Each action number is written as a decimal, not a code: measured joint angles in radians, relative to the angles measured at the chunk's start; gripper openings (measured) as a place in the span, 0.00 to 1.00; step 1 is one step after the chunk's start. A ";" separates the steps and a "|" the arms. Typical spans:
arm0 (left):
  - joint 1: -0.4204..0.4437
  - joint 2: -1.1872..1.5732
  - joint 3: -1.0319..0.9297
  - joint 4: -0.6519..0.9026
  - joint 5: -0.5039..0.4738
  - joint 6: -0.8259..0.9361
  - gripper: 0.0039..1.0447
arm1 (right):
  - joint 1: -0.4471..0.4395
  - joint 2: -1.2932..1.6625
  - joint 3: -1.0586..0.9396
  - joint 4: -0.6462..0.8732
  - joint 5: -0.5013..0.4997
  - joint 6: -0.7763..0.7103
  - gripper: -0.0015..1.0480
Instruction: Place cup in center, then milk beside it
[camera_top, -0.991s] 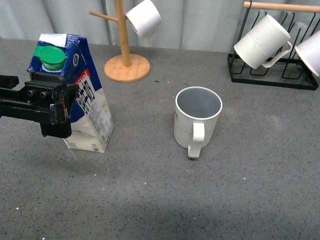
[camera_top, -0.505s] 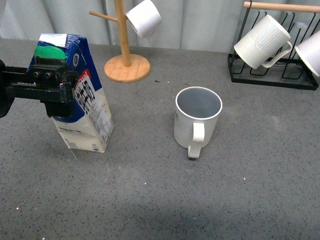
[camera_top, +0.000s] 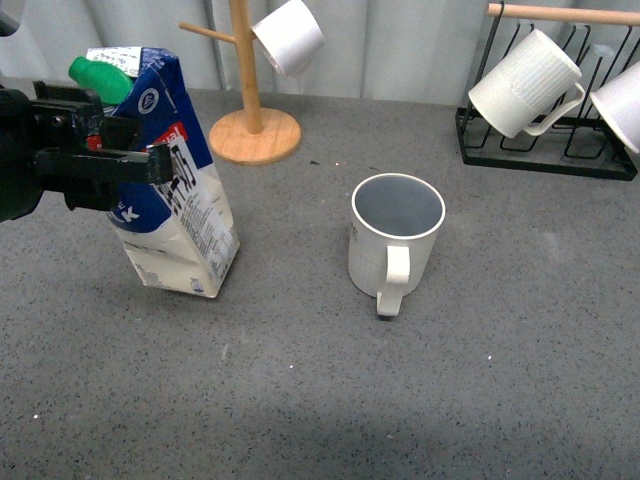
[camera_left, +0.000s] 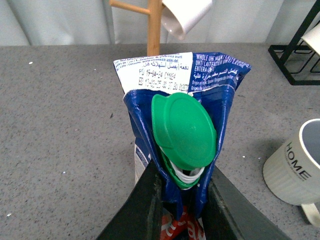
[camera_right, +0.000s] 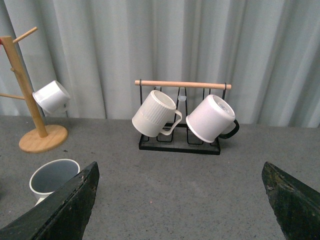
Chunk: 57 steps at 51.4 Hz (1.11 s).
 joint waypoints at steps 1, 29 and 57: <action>-0.008 0.000 0.003 0.000 -0.004 0.000 0.15 | 0.000 0.000 0.000 0.000 0.000 0.000 0.91; -0.205 0.123 0.124 0.010 -0.099 -0.034 0.12 | 0.000 0.000 0.000 0.000 0.000 0.000 0.91; -0.264 0.209 0.188 0.012 -0.164 -0.045 0.11 | 0.000 0.000 0.000 0.000 0.000 0.000 0.91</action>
